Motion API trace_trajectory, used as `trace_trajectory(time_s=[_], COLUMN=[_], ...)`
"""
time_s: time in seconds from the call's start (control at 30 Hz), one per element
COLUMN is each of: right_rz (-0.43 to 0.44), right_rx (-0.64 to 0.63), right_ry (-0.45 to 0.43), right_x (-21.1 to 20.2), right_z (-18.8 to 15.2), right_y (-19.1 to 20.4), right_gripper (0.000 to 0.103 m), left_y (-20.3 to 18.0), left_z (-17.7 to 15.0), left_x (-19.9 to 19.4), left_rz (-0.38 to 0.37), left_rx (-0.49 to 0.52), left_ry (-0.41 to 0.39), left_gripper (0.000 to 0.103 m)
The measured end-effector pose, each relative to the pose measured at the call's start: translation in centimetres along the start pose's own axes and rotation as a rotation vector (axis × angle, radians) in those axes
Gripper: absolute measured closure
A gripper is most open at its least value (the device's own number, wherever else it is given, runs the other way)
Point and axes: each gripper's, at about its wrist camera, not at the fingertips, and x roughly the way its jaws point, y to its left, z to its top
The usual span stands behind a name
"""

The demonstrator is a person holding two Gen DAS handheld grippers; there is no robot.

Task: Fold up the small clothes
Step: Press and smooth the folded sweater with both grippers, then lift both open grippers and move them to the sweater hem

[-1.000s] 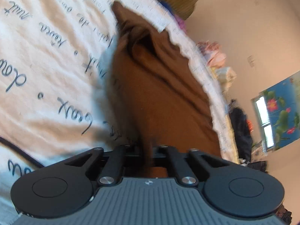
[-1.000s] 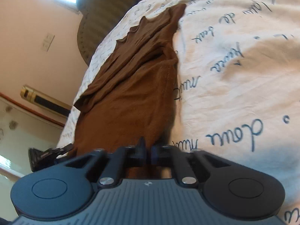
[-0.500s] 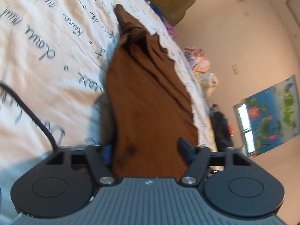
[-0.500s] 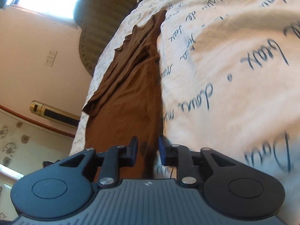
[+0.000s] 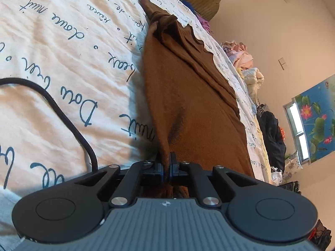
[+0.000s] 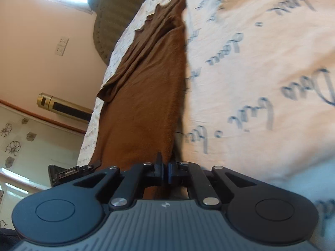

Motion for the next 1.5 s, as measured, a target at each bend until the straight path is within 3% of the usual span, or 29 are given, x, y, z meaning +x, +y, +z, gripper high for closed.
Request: trace_trajectory(time_s=[0.1,0.17,0.23,0.3,0.33,0.37,0.4,0.43,0.47,0.5,0.63,0.67,0.8,0.83,0.87,0.93,0.97,1.0,1.07,1.13,1.17,1.23,1.3,1.33,1.37,1.4,1.5], right_rz=[0.053,0.079,0.126,0.16,0.163,0.161,0.151,0.14,0.126,0.113,0.027,0.001,0.035,0.025,0.005,-0.011,-0.008,-0.006,-0.023,-0.029,-0.046,-0.128,-0.284,-0.385,-0.486,-0.553,-0.628], right_rx=[0.03,0.075,0.077,0.047,0.03,0.019,0.011,-0.003,-0.021,-0.032,-0.082,-0.08,-0.03,-0.022,-0.013,0.001,-0.004,-0.03,-0.092,-0.168,-0.199,-0.248,-0.33,-0.385,-0.467,-0.595,-0.653], right_ry=[-0.033,-0.022,0.002,0.029,0.039,0.046,0.044,0.041,0.05,0.078,0.059,0.05,0.042,0.051,0.038,-0.086,-0.152,-0.222,-0.321,-0.335,-0.333,-0.326,-0.307,-0.306,-0.297,-0.325,-0.326], right_x=[0.2,-0.1,-0.3,-0.1,0.1,0.5,1.2,1.7,2.2,2.7,1.2,0.7,0.7,0.4,-0.2,-2.5,-3.3,-3.7,-2.5,1.4,3.7,8.9,13.7,15.9,17.8,18.9,18.5], right_z=[-0.5,-0.6,-1.1,-1.8,-2.1,-2.3,-2.4,-2.4,-2.3,-2.3,-2.4,-2.4,-2.6,-2.4,-2.0,-1.2,-0.8,-0.1,1.2,3.2,3.9,5.4,6.2,6.0,5.5,4.4,3.0], right_y=[-0.7,-0.8,-0.5,0.4,0.9,1.3,1.7,2.0,2.1,2.2,2.2,1.8,0.7,0.9,1.3,2.0,2.6,3.7,6.2,8.9,10.1,12.1,13.2,13.5,13.4,13.4,13.5], right_gripper=[0.098,0.091,0.074,0.052,0.05,0.05,0.052,0.057,0.09,0.098,0.099,0.099,0.097,0.095,0.092,0.084,0.07,0.048,0.021,0.019,0.019,0.019,0.02,0.02,0.02,0.02,0.02], left_y=[0.4,1.3,1.1,0.2,-0.5,-1.1,-1.5,-2.1,-2.3,-2.3,-1.7,-1.1,-1.2,-1.2,-1.5,-2.8,-3.9,-5.6,-8.8,-11.6,-12.5,-13.5,-13.1,-12.2,-12.2,-12.1,-10.9], left_z=[0.1,-0.1,-0.8,-1.7,-2.1,-2.5,-2.9,-3.0,-3.0,-3.0,-2.9,-2.9,-3.0,-3.0,-2.9,-2.2,-1.7,-1.0,0.4,1.6,2.1,2.6,2.6,2.0,1.1,0.7,0.7], left_x=[0.0,-0.8,-1.6,-2.1,-2.0,-1.8,-1.5,-1.2,-0.9,-0.7,-2.2,-2.1,-2.8,-3.6,-4.6,-7.1,-7.9,-8.0,-6.1,-1.8,0.5,5.8,9.8,11.3,11.9,12.0,11.2], left_rz=[-0.043,-0.125,-0.202,-0.221,-0.214,-0.19,-0.154,-0.108,-0.068,-0.031,0.048,0.036,0.015,0.0,0.001,0.052,0.086,0.126,0.214,0.281,0.315,0.429,0.533,0.575,0.597,0.606,0.56], left_rx=[-0.033,-0.098,-0.126,-0.096,-0.073,-0.049,-0.019,0.011,0.021,0.021,0.063,0.058,0.068,0.055,0.042,0.032,0.059,0.108,0.194,0.271,0.304,0.361,0.388,0.414,0.495,0.517,0.482], left_ry=[0.005,0.024,0.023,0.018,0.026,0.03,0.034,0.041,0.06,0.073,0.025,0.027,0.022,0.02,-0.009,-0.153,-0.236,-0.308,-0.397,-0.426,-0.42,-0.366,-0.299,-0.273,-0.319,-0.307,-0.291], left_gripper=[0.084,0.068,0.037,0.025,0.024,0.026,0.038,0.067,0.094,0.095,0.093,0.092,0.085,0.075,0.066,0.025,0.019,0.017,0.018,0.018,0.018,0.032,0.035,0.03,0.025,0.021,0.003])
